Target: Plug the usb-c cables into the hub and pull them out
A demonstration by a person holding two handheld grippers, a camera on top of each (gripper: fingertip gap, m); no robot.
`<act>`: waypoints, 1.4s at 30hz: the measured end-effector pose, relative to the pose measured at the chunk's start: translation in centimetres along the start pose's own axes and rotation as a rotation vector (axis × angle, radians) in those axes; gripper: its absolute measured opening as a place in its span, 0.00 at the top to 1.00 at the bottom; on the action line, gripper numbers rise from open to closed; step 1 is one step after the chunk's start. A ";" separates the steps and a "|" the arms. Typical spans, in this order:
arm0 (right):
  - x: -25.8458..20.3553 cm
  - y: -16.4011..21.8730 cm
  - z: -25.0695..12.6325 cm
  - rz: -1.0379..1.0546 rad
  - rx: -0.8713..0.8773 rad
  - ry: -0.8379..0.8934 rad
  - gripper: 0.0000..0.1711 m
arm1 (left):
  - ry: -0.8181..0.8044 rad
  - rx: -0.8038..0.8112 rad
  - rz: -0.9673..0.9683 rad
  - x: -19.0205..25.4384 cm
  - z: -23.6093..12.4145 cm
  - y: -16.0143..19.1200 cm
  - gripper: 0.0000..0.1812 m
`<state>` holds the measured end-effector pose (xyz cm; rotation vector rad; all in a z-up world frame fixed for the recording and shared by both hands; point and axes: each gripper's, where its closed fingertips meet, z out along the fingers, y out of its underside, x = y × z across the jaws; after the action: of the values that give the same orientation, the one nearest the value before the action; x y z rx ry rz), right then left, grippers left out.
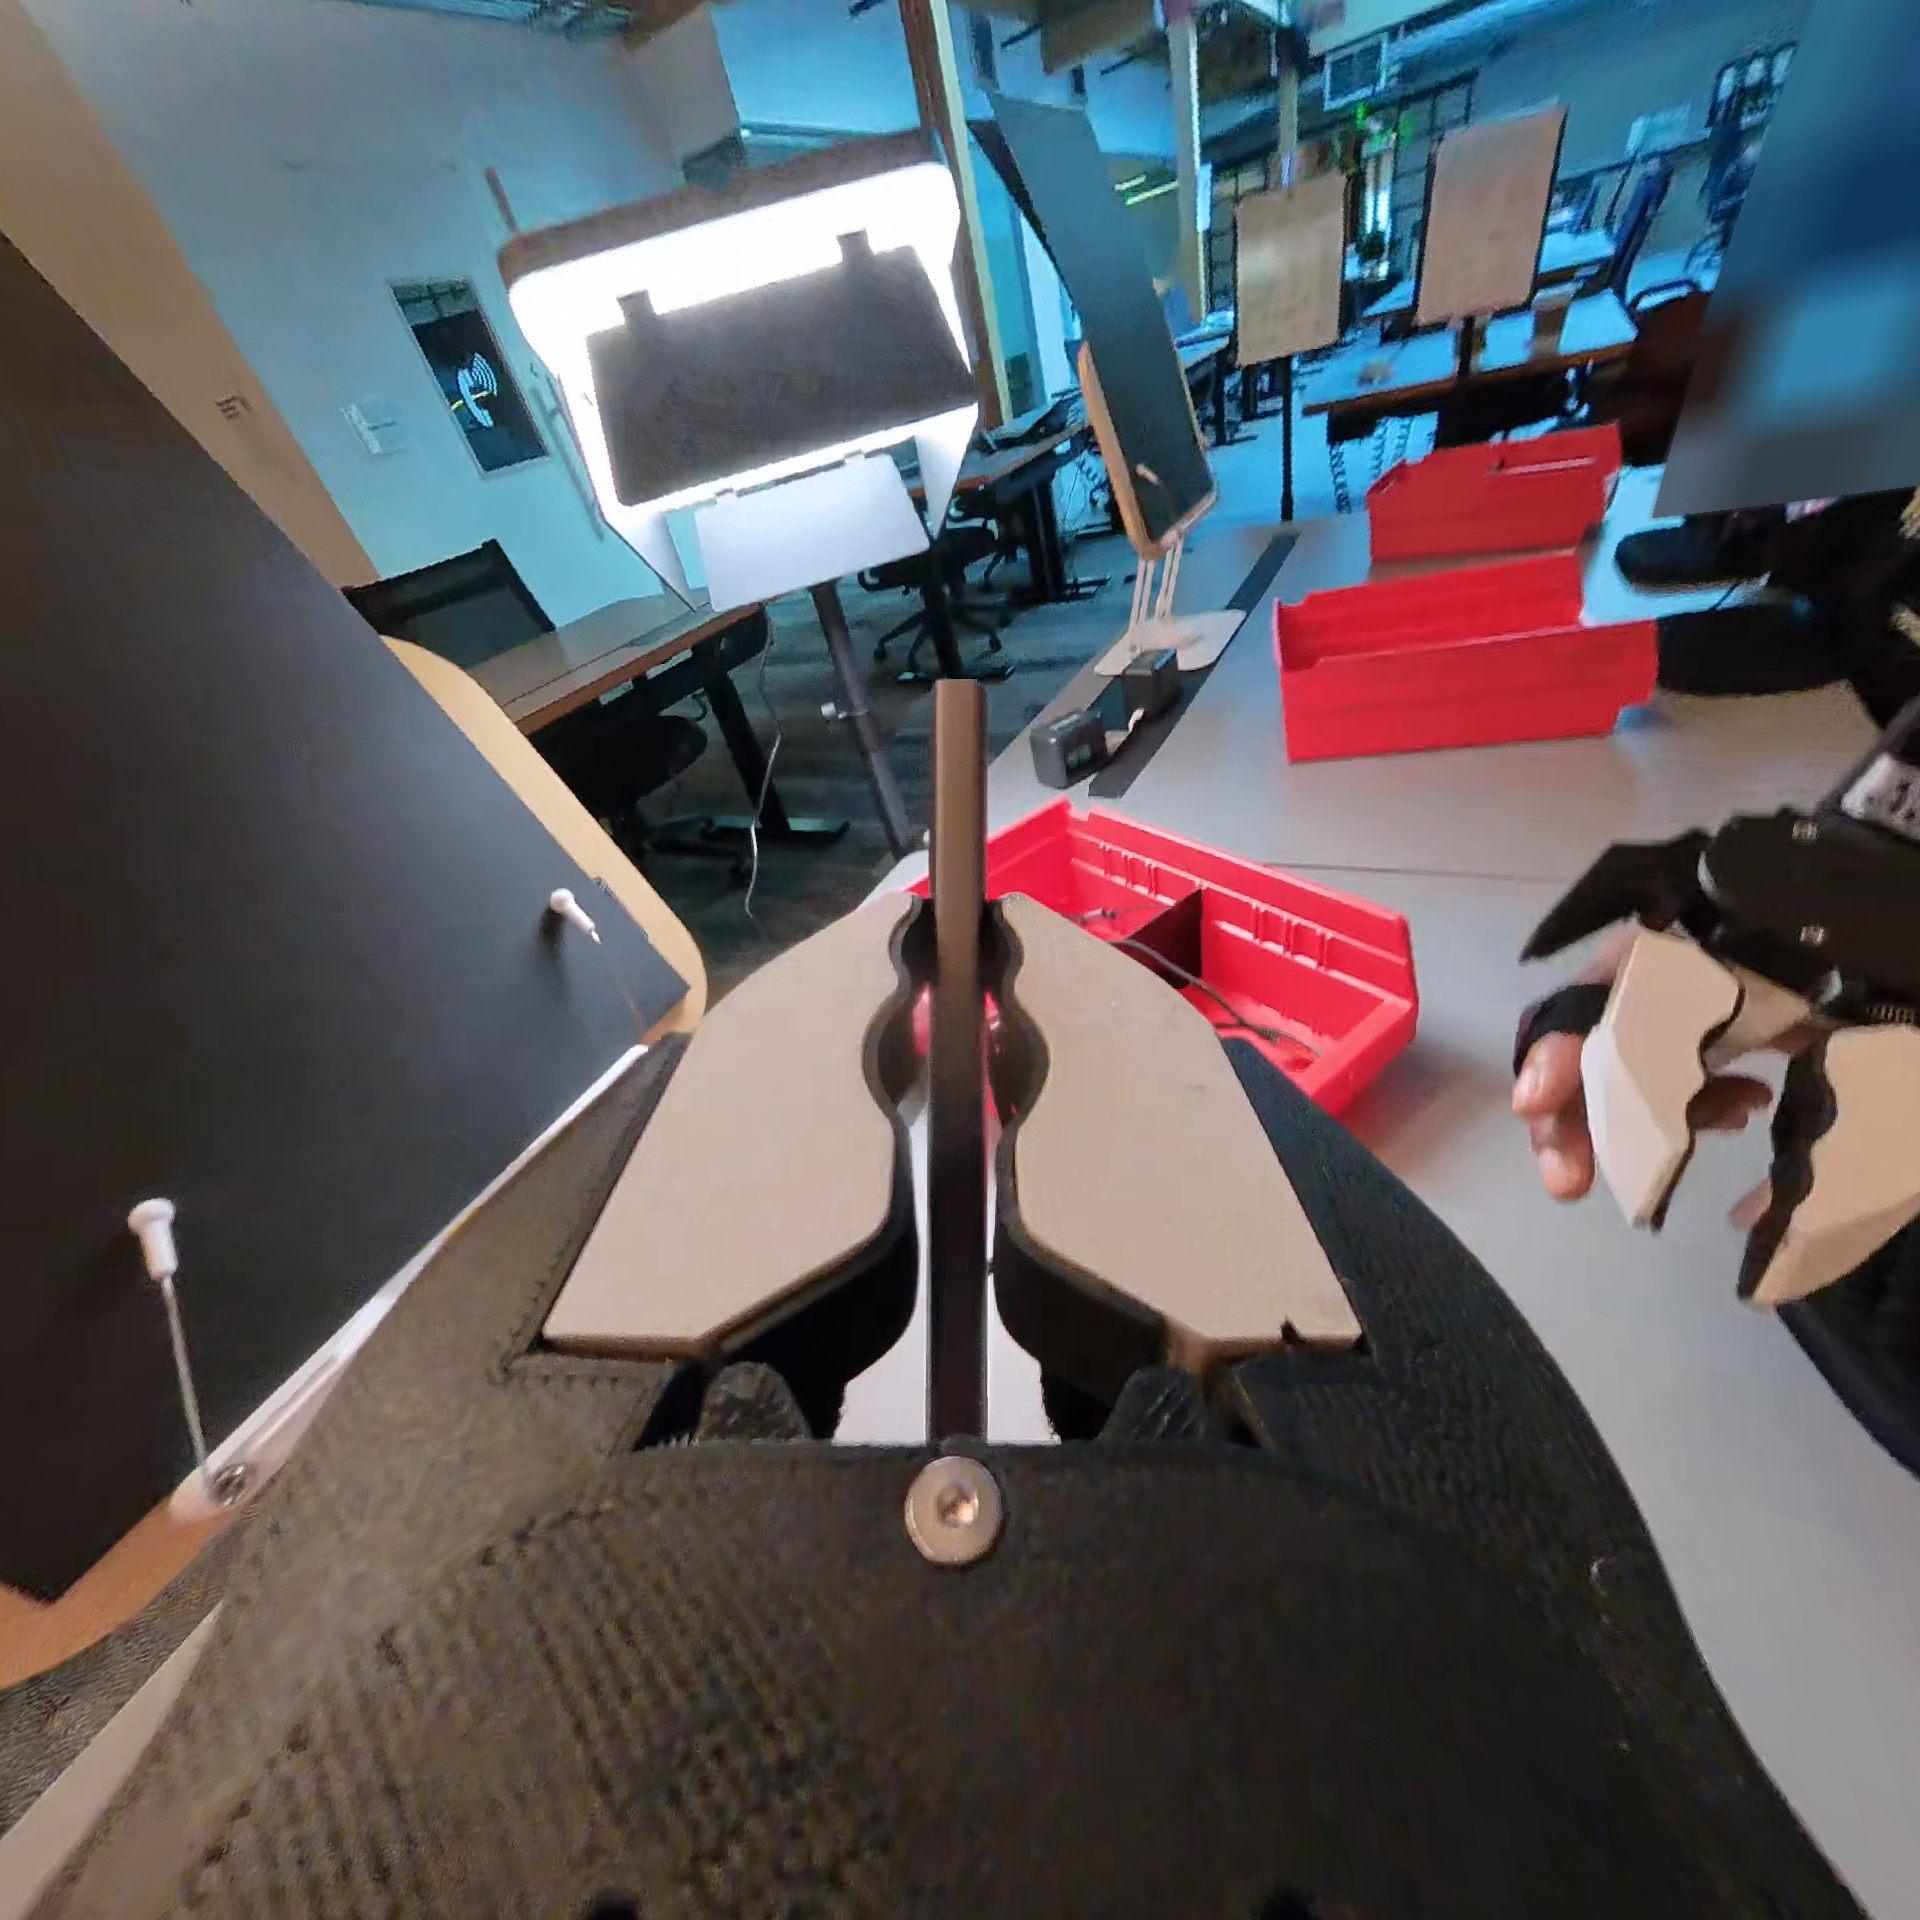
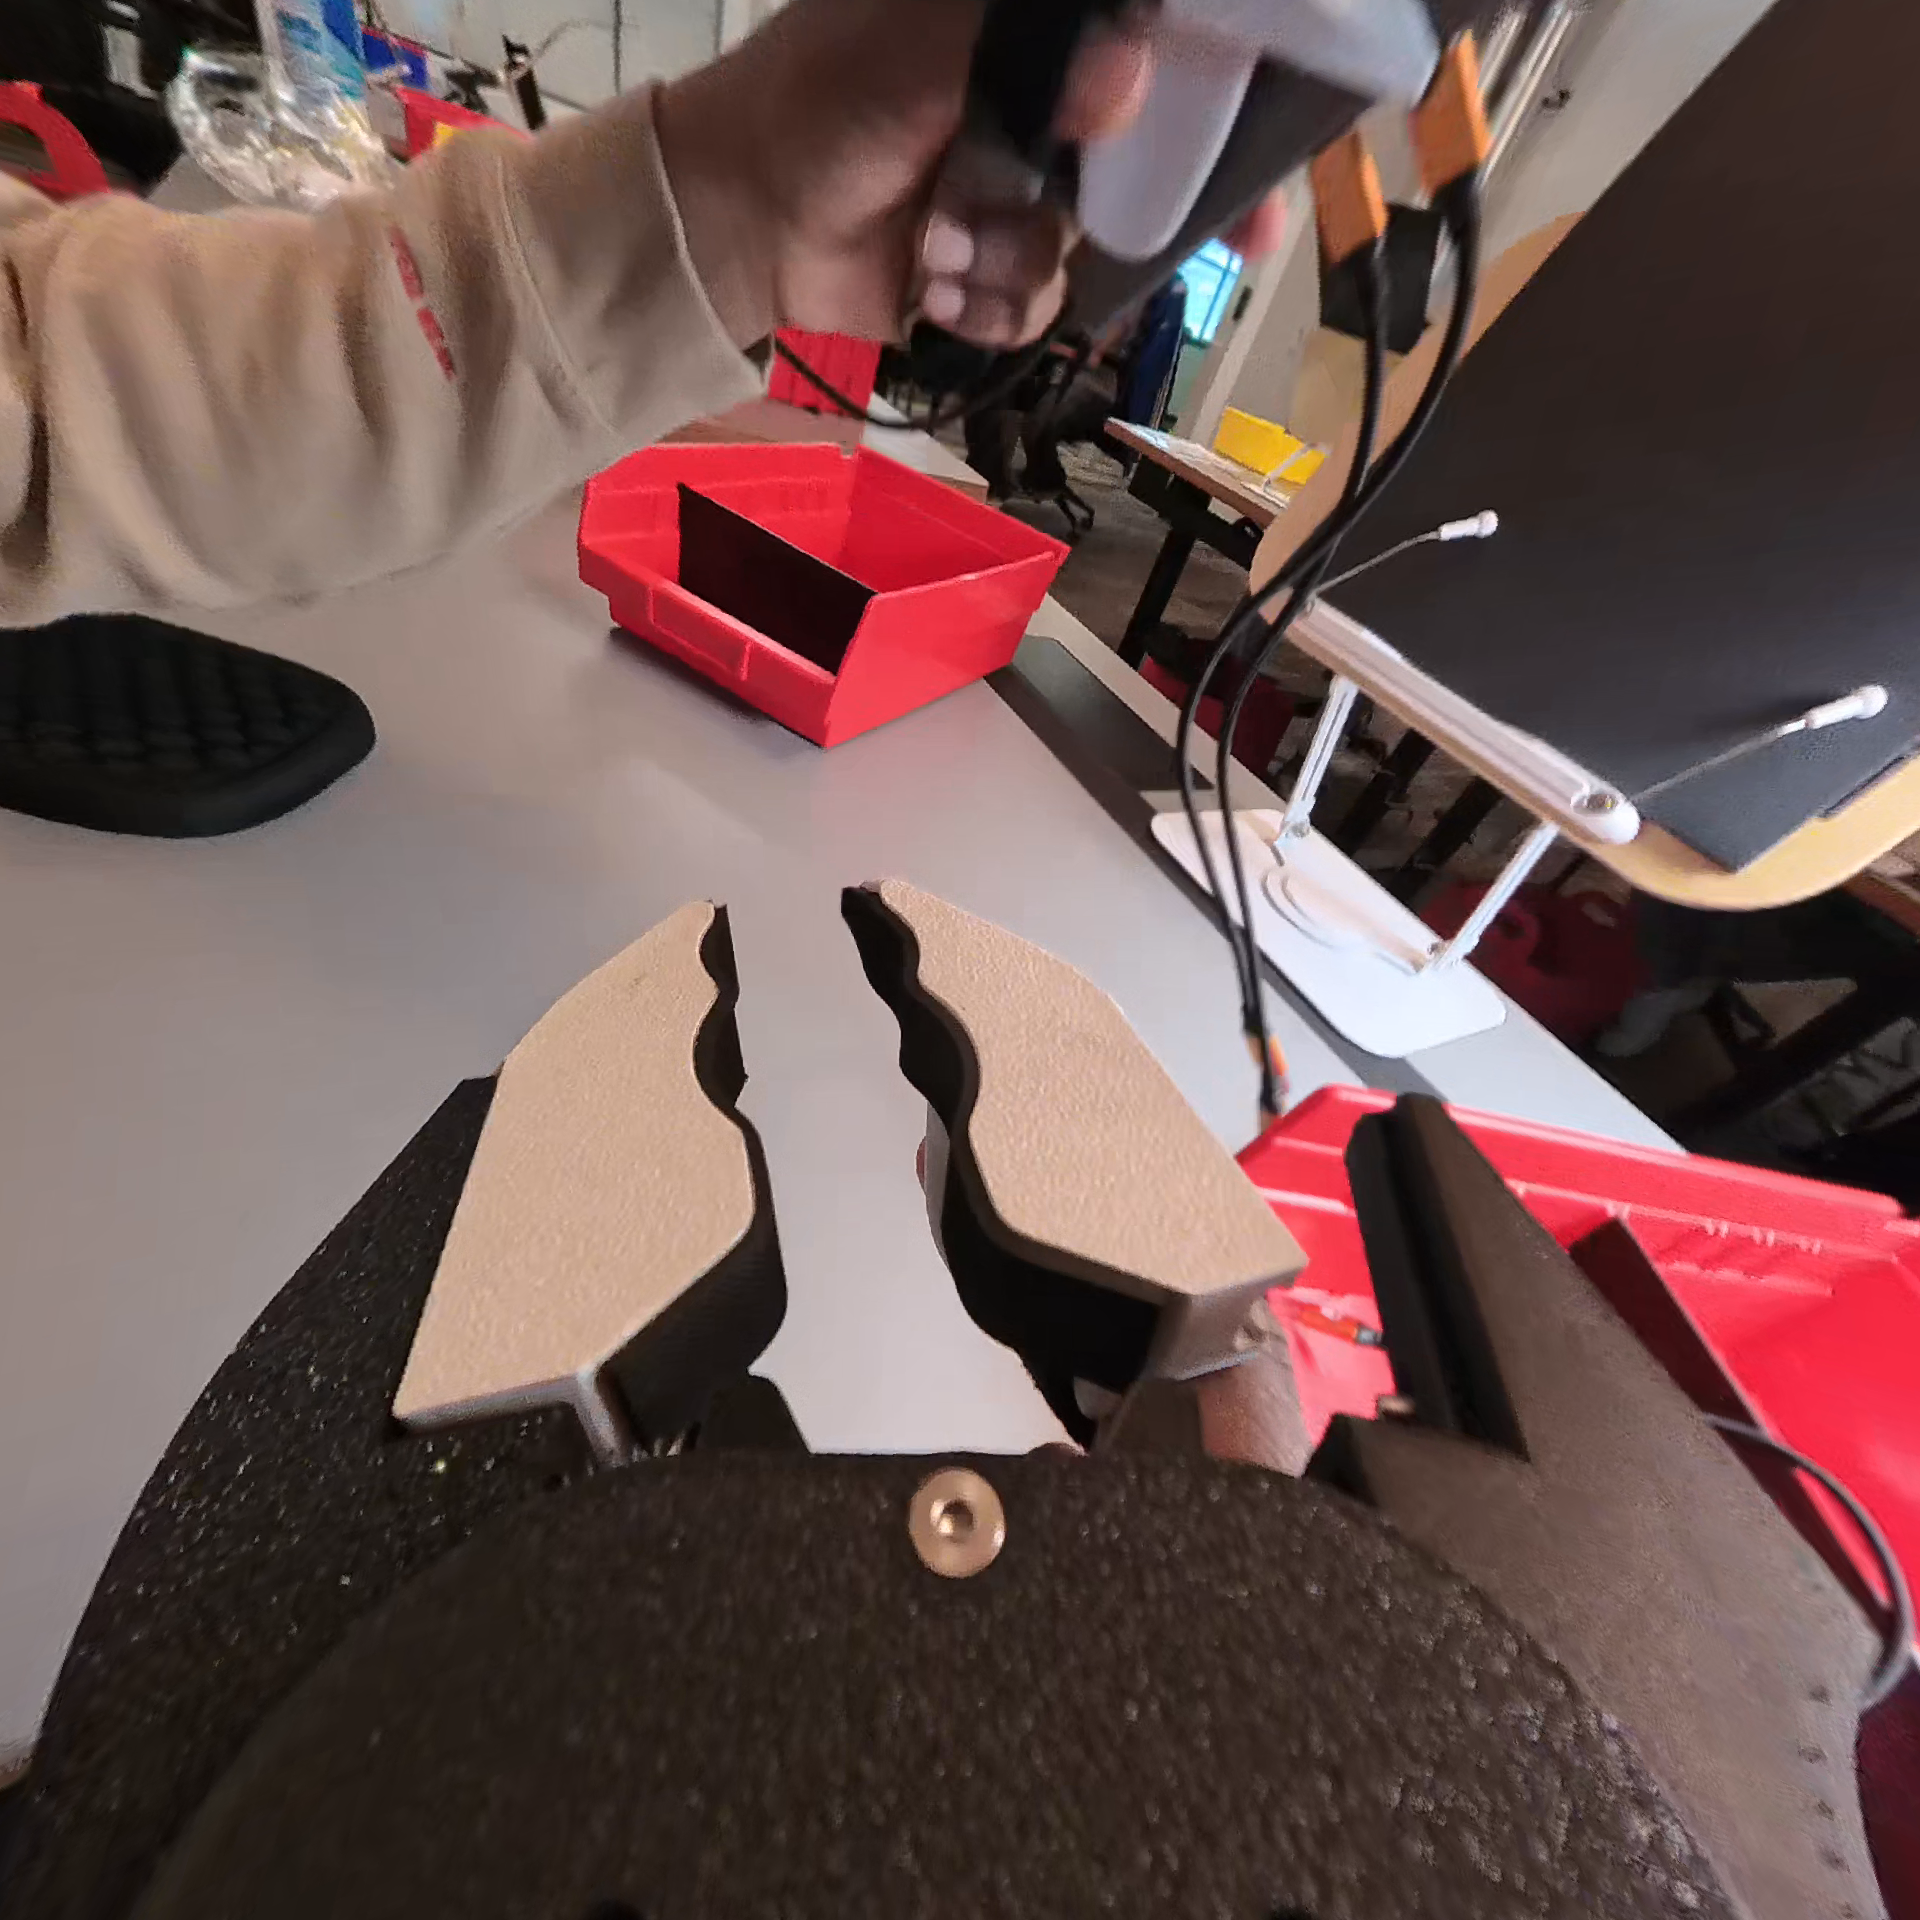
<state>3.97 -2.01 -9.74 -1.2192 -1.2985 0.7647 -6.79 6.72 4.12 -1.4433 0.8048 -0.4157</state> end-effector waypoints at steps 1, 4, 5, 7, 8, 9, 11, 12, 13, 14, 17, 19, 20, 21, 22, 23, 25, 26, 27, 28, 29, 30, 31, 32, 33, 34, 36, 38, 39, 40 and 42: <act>-0.1 0.5 -0.1 0.008 -0.002 0.004 0.54 | 0.005 0.007 -0.013 -0.2 0.4 -0.3 0.95; -0.4 1.3 -0.2 0.025 -0.002 0.004 0.54 | 0.004 -0.007 -0.040 -0.9 1.6 -0.1 0.95; -0.5 1.4 -0.2 0.025 -0.001 0.003 0.54 | 0.002 -0.014 -0.046 -1.1 2.0 0.1 0.95; -0.6 1.3 -0.3 0.019 0.000 0.006 0.54 | -0.015 -0.027 -0.049 -1.5 2.4 0.6 0.95; -0.6 1.2 -0.3 0.018 0.004 0.008 0.54 | -0.030 -0.036 -0.043 -1.7 2.4 0.9 0.95; -0.6 1.1 -0.4 0.019 0.010 0.010 0.54 | -0.039 -0.053 -0.041 -1.9 2.3 1.3 0.95; -0.5 0.9 -0.6 0.019 0.024 0.022 0.54 | -0.018 -0.111 -0.067 -1.8 1.9 2.4 0.95; -0.5 0.8 -0.6 0.019 0.030 0.029 0.54 | 0.008 -0.146 -0.099 -1.6 1.6 3.2 0.95; -0.4 0.7 -0.7 0.019 0.034 0.032 0.54 | 0.041 -0.184 -0.144 -1.3 1.3 4.1 0.95; -0.4 0.7 -0.6 0.019 0.037 0.034 0.54 | 0.078 -0.223 -0.189 -0.9 1.0 5.1 0.95; -0.6 0.9 -0.2 0.014 0.031 0.030 0.54 | 0.127 -0.331 -0.273 -0.1 -0.6 8.4 0.95; -0.9 1.1 0.1 0.013 0.024 0.020 0.54 | 0.135 -0.407 -0.285 0.0 -2.2 10.4 0.95; -1.1 1.1 0.2 0.011 0.024 0.017 0.54 | 0.134 -0.456 -0.281 0.0 -3.2 11.6 0.95; -1.2 1.1 0.3 0.010 0.025 0.015 0.54 | 0.111 -0.499 -0.261 -0.4 -4.1 12.7 0.95; -1.3 1.1 0.5 0.009 0.025 0.012 0.54 | 0.075 -0.546 -0.228 -0.9 -5.1 13.9 0.95; -1.4 1.1 0.7 0.007 0.024 0.010 0.54 | 0.048 -0.608 -0.196 -1.3 -6.1 15.4 0.94; -1.8 1.2 1.3 0.000 0.017 0.004 0.54 | 0.034 -0.739 -0.159 -1.5 -8.1 18.7 0.94; -2.0 1.2 1.7 0.000 0.016 -0.002 0.54 | 0.018 -0.776 -0.144 -1.7 -8.8 20.1 0.94; -2.3 1.2 2.0 0.002 0.016 -0.007 0.54 | 0.001 -0.804 -0.133 -1.8 -9.4 21.3 0.93; -2.6 1.2 2.4 0.001 0.010 -0.007 0.53 | -0.020 -0.821 -0.123 -2.0 -9.9 22.2 0.93; -2.8 1.4 2.8 -0.004 0.003 -0.007 0.53 | -0.047 -0.819 -0.111 -2.4 -10.3 22.5 0.89; -3.1 1.4 3.2 -0.011 0.000 -0.007 0.52 | -0.081 -0.805 -0.096 -2.9 -10.7 22.4 0.86; -3.4 1.4 3.6 -0.016 0.000 -0.009 0.51 | -0.121 -0.776 -0.075 -3.4 -10.9 21.8 0.82; -3.7 1.5 3.9 -0.018 -0.002 -0.013 0.50 | -0.152 -0.734 -0.050 -3.8 -11.1 20.7 0.78; -4.1 1.5 4.3 -0.017 -0.003 -0.024 0.49 | -0.154 -0.679 -0.023 -3.6 -11.1 19.3 0.76; -4.6 1.5 4.6 -0.014 -0.001 -0.043 0.48 | -0.127 -0.620 -0.003 -2.6 -11.0 17.9 0.75; -5.8 1.5 5.2 -0.008 0.005 -0.100 0.48 | 0.013 -0.511 -0.008 1.4 -10.3 15.4 0.74; -7.1 1.5 5.9 -0.003 0.001 -0.167 0.46 | 0.135 -0.457 0.009 6.0 -9.5 14.6 0.74; -7.8 1.5 6.2 -0.001 0.003 -0.203 0.46 | 0.164 -0.459 0.053 7.8 -9.0 15.0 0.73; -8.5 1.4 6.5 0.002 0.003 -0.240 0.46 | 0.180 -0.472 0.107 9.5 -8.6 15.7 0.73; -9.7 1.0 7.0 0.010 0.008 -0.298 0.46 | 0.187 -0.496 0.194 12.0 -7.5 17.3 0.73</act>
<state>-4.28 -9.32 -14.57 -1.1356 -1.5293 0.9861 -7.52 -4.89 -15.00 -1.7772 1.2499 -0.2101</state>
